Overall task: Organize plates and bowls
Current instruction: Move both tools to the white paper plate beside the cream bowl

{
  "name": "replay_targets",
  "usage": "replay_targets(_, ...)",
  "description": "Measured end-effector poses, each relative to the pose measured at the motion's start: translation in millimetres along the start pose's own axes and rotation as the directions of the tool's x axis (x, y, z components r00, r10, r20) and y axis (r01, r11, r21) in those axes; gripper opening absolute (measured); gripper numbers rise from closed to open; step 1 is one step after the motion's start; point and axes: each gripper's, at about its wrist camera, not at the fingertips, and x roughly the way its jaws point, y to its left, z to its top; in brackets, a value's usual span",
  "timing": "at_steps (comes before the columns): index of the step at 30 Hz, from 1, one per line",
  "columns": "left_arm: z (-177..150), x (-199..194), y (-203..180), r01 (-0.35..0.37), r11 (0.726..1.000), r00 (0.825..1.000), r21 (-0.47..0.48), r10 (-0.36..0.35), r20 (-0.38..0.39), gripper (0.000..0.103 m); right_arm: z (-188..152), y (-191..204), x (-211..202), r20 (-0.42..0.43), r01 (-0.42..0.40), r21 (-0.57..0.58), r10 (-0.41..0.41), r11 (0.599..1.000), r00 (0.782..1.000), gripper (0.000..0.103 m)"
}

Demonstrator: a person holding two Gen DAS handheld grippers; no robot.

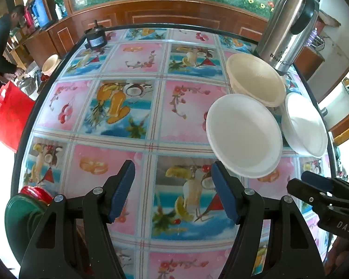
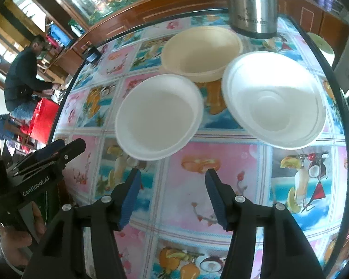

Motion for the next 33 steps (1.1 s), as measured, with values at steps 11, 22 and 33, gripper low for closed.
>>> replay_targets(11,22,29,-12,0.014,0.999,0.999,-0.031,-0.015,-0.030,0.069,20,-21,13,0.012,-0.014,0.043,0.014,0.999,1.000,0.059)
replay_targets(22,31,49,-22,-0.002,1.000,0.999,-0.031,0.000,-0.050,0.069,38,-22,37,-0.019,-0.017,0.027,0.017,1.000,1.000,0.059)
replay_targets(33,37,66,-24,0.005,0.998,0.998,-0.055,-0.008,-0.069,0.069,45,-25,46,-0.026,-0.020,0.036,0.021,0.999,0.999,0.059)
